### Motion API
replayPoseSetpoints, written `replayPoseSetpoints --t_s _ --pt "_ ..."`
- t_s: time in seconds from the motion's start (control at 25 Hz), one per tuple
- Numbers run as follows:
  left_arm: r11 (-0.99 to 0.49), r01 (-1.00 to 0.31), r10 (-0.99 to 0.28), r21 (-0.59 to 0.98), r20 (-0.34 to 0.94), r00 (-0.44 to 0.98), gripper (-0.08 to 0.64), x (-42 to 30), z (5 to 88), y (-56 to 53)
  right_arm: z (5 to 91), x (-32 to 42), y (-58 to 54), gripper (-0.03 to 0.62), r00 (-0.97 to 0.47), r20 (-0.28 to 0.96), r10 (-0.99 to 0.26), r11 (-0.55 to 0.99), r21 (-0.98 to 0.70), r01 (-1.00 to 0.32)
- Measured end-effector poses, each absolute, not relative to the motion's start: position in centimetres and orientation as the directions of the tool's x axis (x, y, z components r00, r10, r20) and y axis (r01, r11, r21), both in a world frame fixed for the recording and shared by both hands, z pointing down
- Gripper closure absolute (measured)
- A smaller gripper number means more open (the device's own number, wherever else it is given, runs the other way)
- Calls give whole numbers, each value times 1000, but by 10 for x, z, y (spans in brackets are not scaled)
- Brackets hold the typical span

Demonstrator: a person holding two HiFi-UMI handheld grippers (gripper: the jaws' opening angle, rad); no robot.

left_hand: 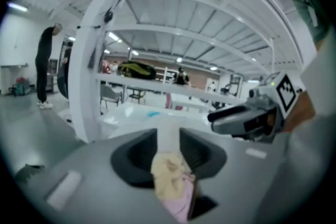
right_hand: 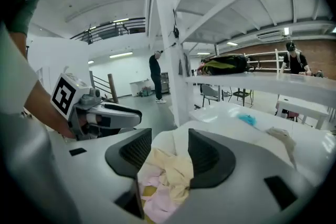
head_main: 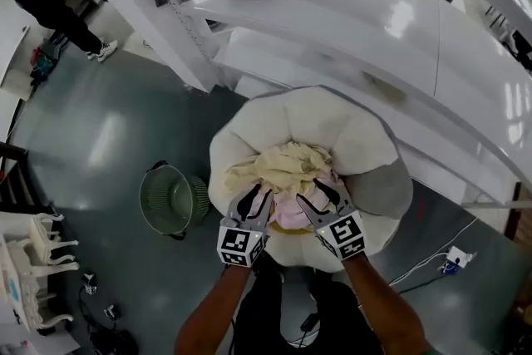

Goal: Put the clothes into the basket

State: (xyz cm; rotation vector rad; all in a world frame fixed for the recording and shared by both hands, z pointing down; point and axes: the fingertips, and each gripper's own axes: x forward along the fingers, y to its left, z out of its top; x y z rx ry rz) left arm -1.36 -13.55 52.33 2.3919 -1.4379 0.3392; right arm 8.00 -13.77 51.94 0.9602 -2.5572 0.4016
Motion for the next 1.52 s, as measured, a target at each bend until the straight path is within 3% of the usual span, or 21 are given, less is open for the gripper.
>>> replayPoseSetpoints --t_s 0.2,0.64,0.68,0.76,0.92,1.16,1.32,1.52 --pt "-386 -898 -788 211 430 440 373 -20 643 -165 649 64 -166 364 -659 515 -548 731 -89 -677" --pt "-315 -917 -788 246 471 396 367 -42 769 -195 840 54 -211 322 -531 731 -429 750 -40 -661" --pt "-311 -917 -787 249 474 395 367 -44 774 -197 852 55 -210 337 -516 754 -406 751 -47 -659" --pt "-307 -917 -781 256 483 396 367 -45 782 -197 859 56 -207 552 -520 765 -379 740 -87 -667" --pt "-321 -912 -761 257 504 410 367 -39 783 -188 814 40 -199 568 -641 654 -403 743 -175 -646" --pt "-400 -900 -751 171 502 429 367 -20 750 -167 664 2 -177 569 -811 406 -422 810 -232 -538" --pt "-363 -922 -837 134 388 386 367 -30 683 -165 573 -26 -140 569 -884 324 -338 889 -198 -413" --pt "-204 -974 -949 101 226 222 367 -86 581 -161 481 -59 -117 569 -929 220 -297 929 -158 -334"
